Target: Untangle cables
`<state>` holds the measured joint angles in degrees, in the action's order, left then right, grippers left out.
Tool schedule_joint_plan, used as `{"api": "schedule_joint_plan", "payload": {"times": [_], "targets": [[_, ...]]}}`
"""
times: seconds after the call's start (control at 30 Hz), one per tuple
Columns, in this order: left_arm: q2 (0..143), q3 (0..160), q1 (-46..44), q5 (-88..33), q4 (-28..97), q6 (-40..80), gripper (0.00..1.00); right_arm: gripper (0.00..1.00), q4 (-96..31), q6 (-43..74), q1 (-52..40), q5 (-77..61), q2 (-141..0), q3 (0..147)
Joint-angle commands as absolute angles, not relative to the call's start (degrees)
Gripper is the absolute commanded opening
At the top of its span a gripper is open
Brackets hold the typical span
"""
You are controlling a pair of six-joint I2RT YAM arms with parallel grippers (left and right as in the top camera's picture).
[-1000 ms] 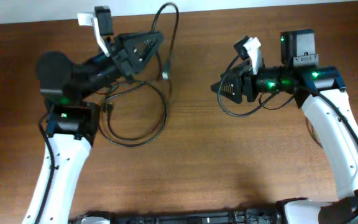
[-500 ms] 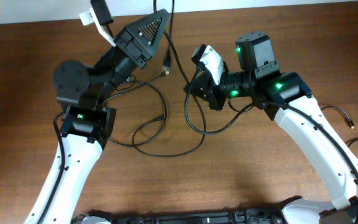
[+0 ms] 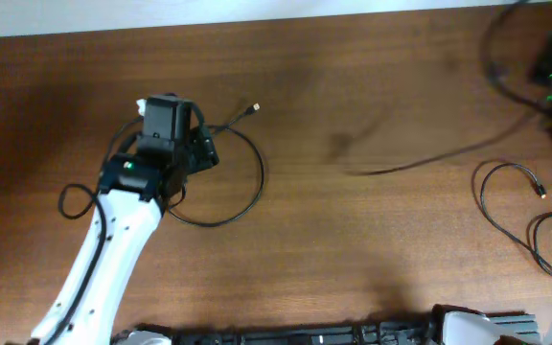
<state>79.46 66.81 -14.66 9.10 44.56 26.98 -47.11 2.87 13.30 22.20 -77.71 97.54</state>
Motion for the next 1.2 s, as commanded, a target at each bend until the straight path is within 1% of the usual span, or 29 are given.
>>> {"api": "schedule_joint_plan", "payload": {"times": [0.0, 0.07, 0.1, 0.17, 0.2, 0.23, 0.33, 0.37, 0.43, 0.47, 0.5, 0.53, 0.6, 0.63, 0.7, 0.77, 0.8, 0.83, 0.87, 0.93, 0.97, 1.0, 1.03, 1.13, 1.17], "targets": [[83.0, 66.5, -14.5, 10.8, 45.0, 26.0, 0.75, 0.04, -44.5, 8.1, 22.1, 23.2, -76.9, 101.5], [84.3, 66.5, -14.5, 10.8, 45.6, 26.0, 0.75, 0.04, -41.3, 9.0, 24.5, 23.1, -76.9, 101.5], [84.3, 66.5, -14.5, 10.7, 46.0, 26.0, 0.75, 0.04, -43.2, 8.9, 24.4, 22.3, -77.1, 101.5], [84.3, 66.5, -14.5, 9.8, 46.0, 26.0, 0.75, 0.04, -53.2, 9.0, 24.4, 18.8, -78.6, 101.5], [84.3, 66.5, -14.5, 8.9, 46.2, 26.0, 0.75, 0.04, -60.8, 10.2, 24.4, 18.2, -81.0, 101.4], [84.3, 66.5, -14.5, 8.4, 46.2, 26.0, 0.75, 0.04, -64.9, 10.7, 24.5, 18.2, -83.6, 101.4], [84.3, 66.5, -14.5, 8.4, 47.6, 26.0, 0.75, 0.04, -68.2, 10.7, 24.6, 18.3, -91.6, 101.4], [84.3, 66.5, -14.5, 8.4, 47.7, 26.0, 0.74, 0.04, -68.8, 12.8, 25.6, 18.5, -93.7, 101.4], [84.3, 66.5, -14.5, 8.4, 47.7, 26.0, 0.73, 0.05, -70.1, 18.3, 31.7, 17.7, -95.8, 101.4], [84.3, 66.5, -14.5, 8.4, 47.6, 26.0, 0.73, 0.59, -70.6, 19.2, 35.5, 14.5, -96.0, 101.4], [84.3, 66.5, -14.5, 8.4, 47.7, 26.0, 0.73, 0.98, -70.3, 19.2, 38.8, 6.8, -96.0, 101.4], [84.3, 66.5, -14.5, 8.4, 47.7, 26.0, 0.73, 0.98, -70.2, 19.2, 40.7, -2.2, -96.0, 101.4], [84.3, 66.5, -14.5, 8.4, 47.7, 26.0, 0.73, 0.98, -70.2, 19.1, 41.1, -10.1, -96.0, 101.4], [84.3, 66.5, -14.5, 8.4, 47.7, 26.0, 0.74, 0.98, -70.2, 17.7, 40.4, -17.0, -96.0, 101.4], [84.3, 66.5, -14.5, 8.6, 47.7, 25.9, 0.76, 0.98, -70.5, 10.6, 36.4, -24.9, -96.0, 101.4], [84.3, 66.5, -14.5, 9.1, 47.7, 24.3, 0.77, 0.98, -71.0, 3.7, 28.1, -25.2, -96.0, 101.4], [84.3, 66.5, -14.5, 12.0, 47.7, 24.3, 0.77, 0.98, -71.2, 0.0, 21.6, -24.9, -96.1, 101.4], [84.3, 66.5, -14.5, 13.4, 48.1, 24.3, 0.77, 0.98, -71.2, -0.8, 17.4, -24.8, -96.4, 101.4], [84.3, 66.4, -14.5, 16.5, 49.2, 24.3, 0.77, 0.98, -71.2, -1.3, 11.0, -24.8, -97.4, 101.4], [84.3, 66.4, -14.4, 22.3, 51.1, 24.3, 0.79, 0.98, -71.2, -1.3, 2.7, -24.9, -100.0, 101.4], [84.3, 66.4, -14.2, 23.4, 51.8, 24.4, 0.81, 0.98, -71.1, -1.3, -0.7, -24.8, -101.6, 101.4], [84.3, 66.4, -13.0, 23.2, 52.7, 25.3, 0.82, 0.99, -70.9, -1.3, -4.7, -24.8, -104.1, 101.4], [84.3, 66.4, -10.3, 21.8, 53.3, 26.5, 0.89, 0.99, -70.3, -1.3, -8.0, -24.8, -106.8, 101.4], [84.4, 66.4, 0.3, 10.0, 52.6, 26.5, 0.94, 0.98, -68.2, -0.6, -14.5, -21.3, -112.7, 101.4], [84.6, 66.4, 2.5, 7.9, 52.3, 26.4, 0.95, 0.89, -67.4, -0.6, -16.5, -19.8, -114.3, 101.4]]}}
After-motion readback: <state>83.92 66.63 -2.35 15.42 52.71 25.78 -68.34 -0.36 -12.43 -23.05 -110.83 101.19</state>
